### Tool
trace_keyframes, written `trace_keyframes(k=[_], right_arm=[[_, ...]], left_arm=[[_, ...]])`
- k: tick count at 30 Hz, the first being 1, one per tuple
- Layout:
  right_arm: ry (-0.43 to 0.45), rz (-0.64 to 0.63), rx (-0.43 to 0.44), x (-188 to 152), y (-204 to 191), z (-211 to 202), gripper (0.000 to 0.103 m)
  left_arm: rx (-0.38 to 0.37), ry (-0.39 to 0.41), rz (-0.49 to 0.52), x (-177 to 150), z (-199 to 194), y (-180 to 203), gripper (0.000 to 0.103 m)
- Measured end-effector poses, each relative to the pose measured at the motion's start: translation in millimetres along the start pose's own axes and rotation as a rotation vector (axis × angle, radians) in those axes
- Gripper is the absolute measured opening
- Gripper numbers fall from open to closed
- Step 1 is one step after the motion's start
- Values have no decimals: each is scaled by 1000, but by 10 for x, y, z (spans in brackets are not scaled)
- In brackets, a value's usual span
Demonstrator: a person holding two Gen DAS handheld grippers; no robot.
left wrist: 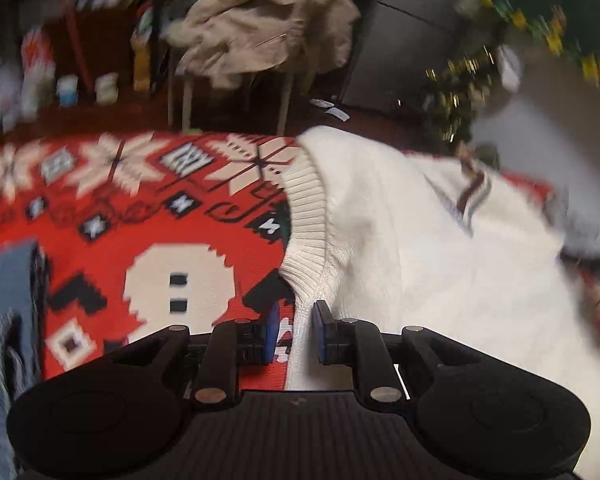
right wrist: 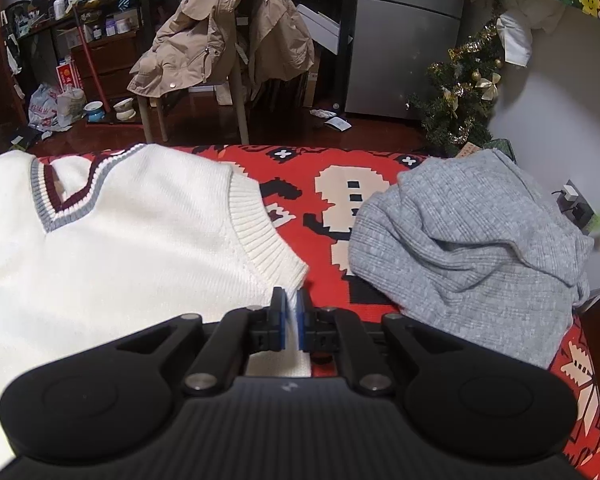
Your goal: Fold clothes
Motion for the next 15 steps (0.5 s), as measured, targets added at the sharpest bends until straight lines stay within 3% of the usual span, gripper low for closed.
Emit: trace_keyframes(k=[4,8,10,15], right_arm=[[1,-2,1,-6,-4,-15,6],[0,3,4,-6,-6,-26,6],[0,2,5,-3,-17,-35,6],[36,13,-6,31,-1,-150,5]], left_arm=[[28,-3,50,24,34,79,17],[8,-37,-21,85,49,-8,11],[86,-2,6,82,-23,29,6],[271,89,59,93,-231,83,3]])
Point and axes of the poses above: each gripper's, at about its wrist camera, not at the fingertips, and z roughly the way its jaws point, y to its right, x to its top, the point moved 3 cm from there along z, roughly the way its jaws point, and after that the axes turned 4 degrees about -y, right-handed, at the moved point
